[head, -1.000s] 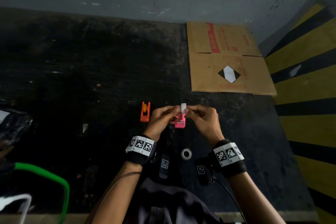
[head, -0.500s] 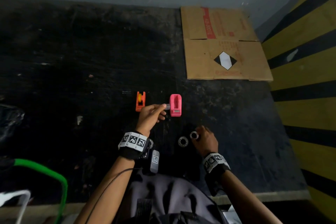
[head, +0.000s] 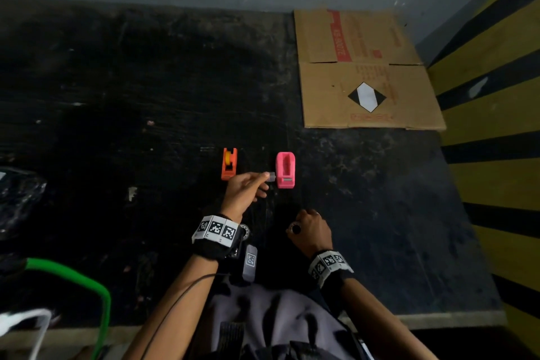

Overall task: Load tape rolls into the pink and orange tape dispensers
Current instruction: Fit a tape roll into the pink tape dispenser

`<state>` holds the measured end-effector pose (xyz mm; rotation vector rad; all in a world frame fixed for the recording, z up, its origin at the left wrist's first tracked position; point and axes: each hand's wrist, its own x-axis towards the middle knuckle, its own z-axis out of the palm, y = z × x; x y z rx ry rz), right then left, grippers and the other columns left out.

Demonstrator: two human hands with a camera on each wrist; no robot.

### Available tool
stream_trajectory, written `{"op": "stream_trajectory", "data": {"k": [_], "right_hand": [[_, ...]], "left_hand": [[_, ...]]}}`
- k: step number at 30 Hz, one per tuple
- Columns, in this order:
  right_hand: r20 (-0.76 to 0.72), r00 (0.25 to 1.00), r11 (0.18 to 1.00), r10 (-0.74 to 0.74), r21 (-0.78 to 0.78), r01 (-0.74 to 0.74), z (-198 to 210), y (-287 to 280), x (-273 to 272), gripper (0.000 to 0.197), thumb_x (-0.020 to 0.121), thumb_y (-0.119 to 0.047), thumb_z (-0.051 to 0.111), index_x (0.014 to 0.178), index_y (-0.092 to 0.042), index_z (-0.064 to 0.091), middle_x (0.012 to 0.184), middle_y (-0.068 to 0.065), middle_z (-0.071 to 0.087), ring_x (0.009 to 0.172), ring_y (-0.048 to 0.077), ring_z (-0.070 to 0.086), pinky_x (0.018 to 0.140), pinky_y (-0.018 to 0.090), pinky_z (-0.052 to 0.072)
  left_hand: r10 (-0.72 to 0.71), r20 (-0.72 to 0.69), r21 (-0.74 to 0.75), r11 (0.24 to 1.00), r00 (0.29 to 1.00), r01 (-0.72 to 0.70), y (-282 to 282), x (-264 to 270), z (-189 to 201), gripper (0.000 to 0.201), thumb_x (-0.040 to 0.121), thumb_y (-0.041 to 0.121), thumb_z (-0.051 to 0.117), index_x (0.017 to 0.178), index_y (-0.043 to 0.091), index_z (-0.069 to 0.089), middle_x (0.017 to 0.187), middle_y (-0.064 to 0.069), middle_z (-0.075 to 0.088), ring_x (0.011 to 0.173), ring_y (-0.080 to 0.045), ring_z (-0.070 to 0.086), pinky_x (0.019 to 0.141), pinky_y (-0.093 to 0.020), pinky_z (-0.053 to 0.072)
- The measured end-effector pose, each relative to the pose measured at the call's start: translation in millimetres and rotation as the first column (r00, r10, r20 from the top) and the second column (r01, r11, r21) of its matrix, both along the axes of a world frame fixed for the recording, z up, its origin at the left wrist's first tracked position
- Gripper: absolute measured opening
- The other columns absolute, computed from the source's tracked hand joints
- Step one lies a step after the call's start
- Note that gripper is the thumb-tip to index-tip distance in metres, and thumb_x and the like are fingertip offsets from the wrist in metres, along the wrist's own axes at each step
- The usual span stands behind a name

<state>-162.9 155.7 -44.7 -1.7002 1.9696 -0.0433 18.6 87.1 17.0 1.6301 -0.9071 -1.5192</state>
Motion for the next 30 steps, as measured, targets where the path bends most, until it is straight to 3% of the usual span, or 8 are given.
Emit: {"op": "stream_trajectory", "data": {"k": [3, 5, 7, 10, 14, 19, 25, 30], "right_hand": [[0.22, 0.975, 0.984, 0.021, -0.177, 0.019, 5.5, -7.9, -6.2, 0.023, 0.077, -0.031, 0.077, 0.088, -0.011, 0.072, 0.091, 0.01, 0.073, 0.085, 0.032, 0.071, 0.068, 0.033, 0.052], [0.396, 0.918, 0.952, 0.013, -0.285, 0.109, 21.5, -11.9, -9.1, 0.018, 0.076, -0.027, 0.083, 0.084, -0.014, 0.073, 0.079, 0.001, 0.074, 0.073, 0.016, 0.071, 0.068, 0.027, 0.056], [0.561, 0.828, 0.938, 0.006, -0.291, 0.19, 44.2, -15.2, -10.9, 0.018, 0.079, -0.022, 0.085, 0.091, -0.015, 0.072, 0.081, -0.006, 0.074, 0.072, 0.003, 0.07, 0.069, 0.016, 0.055], [0.709, 0.702, 0.93, 0.06, -0.295, 0.219, 72.4, -20.7, -12.3, 0.022, 0.083, -0.014, 0.082, 0.101, -0.011, 0.07, 0.097, 0.0, 0.076, 0.085, 0.01, 0.076, 0.077, 0.024, 0.062], [0.74, 0.667, 0.932, 0.092, -0.3, 0.204, 86.0, -25.8, -9.2, 0.026, 0.083, -0.004, 0.08, 0.107, -0.006, 0.069, 0.104, 0.004, 0.076, 0.086, 0.015, 0.078, 0.079, 0.027, 0.063], [0.75, 0.657, 0.941, 0.076, -0.272, 0.202, 84.9, -27.0, -10.7, 0.03, 0.082, -0.001, 0.08, 0.109, -0.007, 0.068, 0.106, 0.004, 0.076, 0.09, 0.014, 0.078, 0.082, 0.029, 0.063], [0.759, 0.643, 0.932, 0.1, -0.298, 0.206, 86.1, -25.8, -12.4, 0.03, 0.082, -0.003, 0.081, 0.109, -0.009, 0.068, 0.108, 0.004, 0.074, 0.092, 0.015, 0.077, 0.083, 0.028, 0.063], [0.774, 0.624, 0.925, 0.108, -0.309, 0.223, 84.8, -25.5, -11.0, 0.031, 0.082, -0.004, 0.082, 0.11, -0.011, 0.069, 0.112, 0.008, 0.072, 0.095, 0.019, 0.076, 0.085, 0.034, 0.063]], "left_hand": [[-0.053, 0.017, 0.003, 0.999, 0.998, 0.053, 3.4, -0.5, -0.3, 0.022, 0.091, 0.031, 0.066, 0.093, 0.01, 0.072, 0.076, -0.001, 0.069, 0.059, -0.009, 0.062, 0.055, -0.02, 0.04], [-0.082, 0.024, 0.009, 0.997, 0.996, 0.082, 5.3, -1.2, 0.8, 0.027, 0.091, 0.032, 0.065, 0.097, 0.007, 0.072, 0.078, -0.002, 0.069, 0.061, -0.01, 0.061, 0.056, -0.021, 0.039], [-0.113, 0.034, 0.006, 0.994, 0.993, 0.113, 5.9, -3.2, 2.7, 0.03, 0.091, 0.032, 0.064, 0.1, 0.004, 0.072, 0.079, -0.002, 0.069, 0.064, -0.012, 0.061, 0.057, -0.022, 0.039], [-0.181, 0.049, -0.011, 0.983, 0.982, 0.182, 5.2, -7.5, 5.7, 0.023, 0.094, 0.029, 0.062, 0.097, 0.008, 0.072, 0.077, 0.0, 0.067, 0.064, -0.012, 0.059, 0.057, -0.022, 0.038], [-0.251, 0.032, -0.041, 0.967, 0.968, 0.252, 3.6, -8.7, 7.2, 0.013, 0.093, 0.027, 0.063, 0.088, 0.019, 0.072, 0.073, 0.003, 0.067, 0.061, -0.009, 0.06, 0.056, -0.019, 0.039], [-0.265, 0.02, -0.075, 0.961, 0.964, 0.266, 2.3, -6.9, 7.7, 0.012, 0.091, 0.024, 0.066, 0.091, 0.015, 0.075, 0.075, 0.0, 0.07, 0.061, -0.007, 0.06, 0.052, -0.01, 0.041], [-0.254, 0.006, -0.103, 0.962, 0.967, 0.253, 4.9, -8.0, 7.8, 0.021, 0.088, 0.024, 0.07, 0.1, 0.007, 0.076, 0.081, -0.006, 0.073, 0.066, -0.01, 0.063, 0.06, -0.017, 0.045], [-0.24, -0.011, -0.134, 0.962, 0.971, 0.236, 6.4, -11.6, 9.5, 0.026, 0.085, 0.021, 0.074, 0.105, 0.004, 0.075, 0.09, -0.016, 0.076, 0.067, -0.011, 0.063, 0.06, -0.017, 0.047]]}}
